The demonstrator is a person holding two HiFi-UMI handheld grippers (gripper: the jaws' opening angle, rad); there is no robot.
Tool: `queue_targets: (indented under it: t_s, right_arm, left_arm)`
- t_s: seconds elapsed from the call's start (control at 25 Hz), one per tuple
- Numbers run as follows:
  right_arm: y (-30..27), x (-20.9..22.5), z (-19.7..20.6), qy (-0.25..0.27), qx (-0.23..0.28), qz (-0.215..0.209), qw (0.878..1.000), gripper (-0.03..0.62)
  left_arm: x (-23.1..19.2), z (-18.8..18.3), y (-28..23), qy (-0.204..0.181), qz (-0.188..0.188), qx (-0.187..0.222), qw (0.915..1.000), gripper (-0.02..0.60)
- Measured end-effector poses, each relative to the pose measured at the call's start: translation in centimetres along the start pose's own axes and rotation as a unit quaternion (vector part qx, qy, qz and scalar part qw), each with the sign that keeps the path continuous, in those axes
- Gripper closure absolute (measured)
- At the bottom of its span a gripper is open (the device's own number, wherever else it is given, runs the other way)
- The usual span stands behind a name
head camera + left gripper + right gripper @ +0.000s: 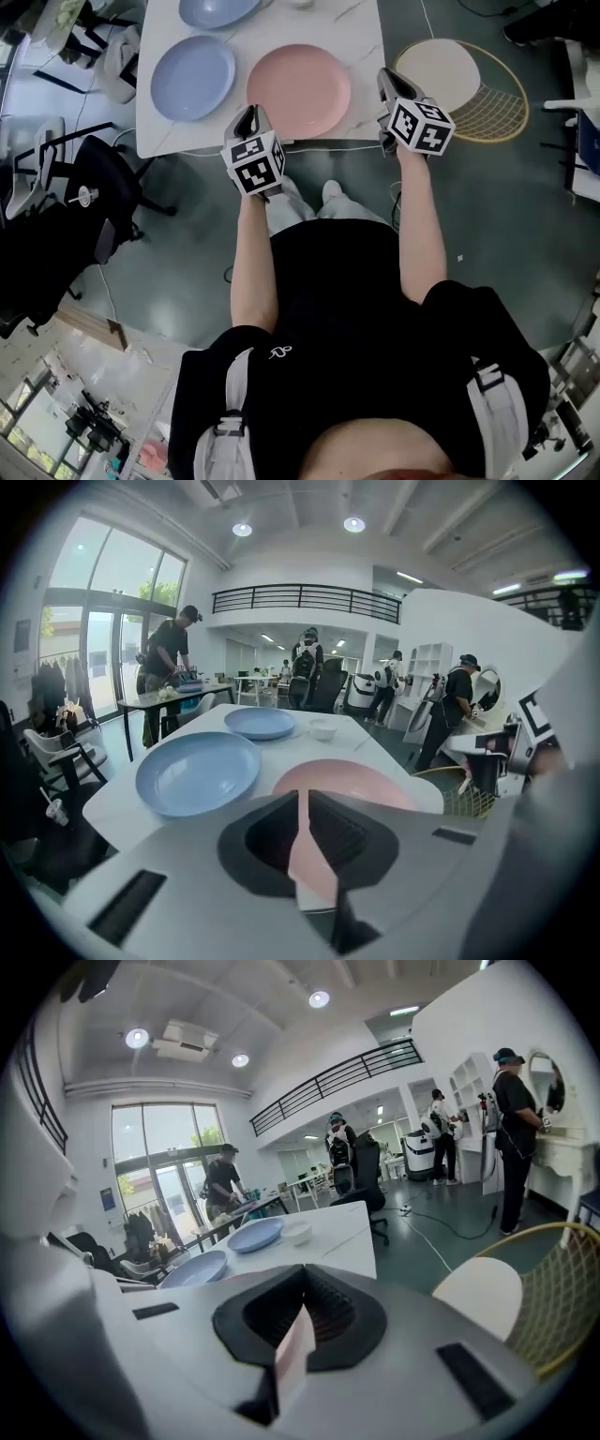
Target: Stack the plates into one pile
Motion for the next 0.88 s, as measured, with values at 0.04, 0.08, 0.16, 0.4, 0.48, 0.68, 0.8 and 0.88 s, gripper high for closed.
queue_targets:
  t_s: [0.04, 0.08, 0.16, 0.4, 0.48, 0.68, 0.8, 0.88]
  right_arm:
    - [-0.2, 0.2, -0.3, -0.001, -0.001, 0.007, 1.000, 0.586]
    - [-0.6, 0.3, -0.5, -0.001, -0.003, 0.009, 1.000, 0.586]
    - [-1.7, 0.0, -0.3, -0.003, -0.011, 0.004, 1.000, 0.562]
    - [-4.4, -2.1, 3.7, -0.021, -0.072, -0.012, 0.997, 0.495]
    - [-4.9, -2.3, 4.6, -0.027, -0.085, -0.013, 0.996, 0.486]
    - [-5.5, -2.6, 6.3, -0.037, -0.111, -0.012, 0.993, 0.476]
    - [-5.4, -2.8, 6.8, -0.039, -0.127, -0.013, 0.991, 0.475]
    - [-5.7, -2.8, 7.0, -0.039, -0.134, -0.013, 0.990, 0.476]
  left_arm:
    - [-0.1, -0.4, -0.5, -0.004, 0.000, -0.006, 1.0000, 0.527]
    - [-0.3, -0.7, -1.1, -0.009, 0.000, -0.012, 0.9999, 0.513]
    - [-0.5, -1.1, -2.3, -0.017, 0.000, -0.029, 0.9994, 0.483]
    - [-3.1, 0.5, -4.1, -0.006, -0.004, -0.081, 0.9967, 0.454]
    - [-3.8, 1.2, -4.7, 0.002, -0.004, -0.096, 0.9954, 0.451]
    - [-3.8, 2.4, -6.2, -0.019, -0.009, -0.128, 0.9916, 0.451]
    - [-3.5, 2.8, -6.6, -0.019, -0.006, -0.145, 0.9892, 0.451]
    - [-3.3, 3.0, -7.2, -0.016, -0.002, -0.154, 0.9879, 0.452]
Point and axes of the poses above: the fingertips, and each gripper's own axes: y backward along the fingers, x to its right, z out of its underside, the point moved 7 cm from there along y, backward along the fingers, and after that the axes turned 8 degrees about y, right-handed, at the moved point
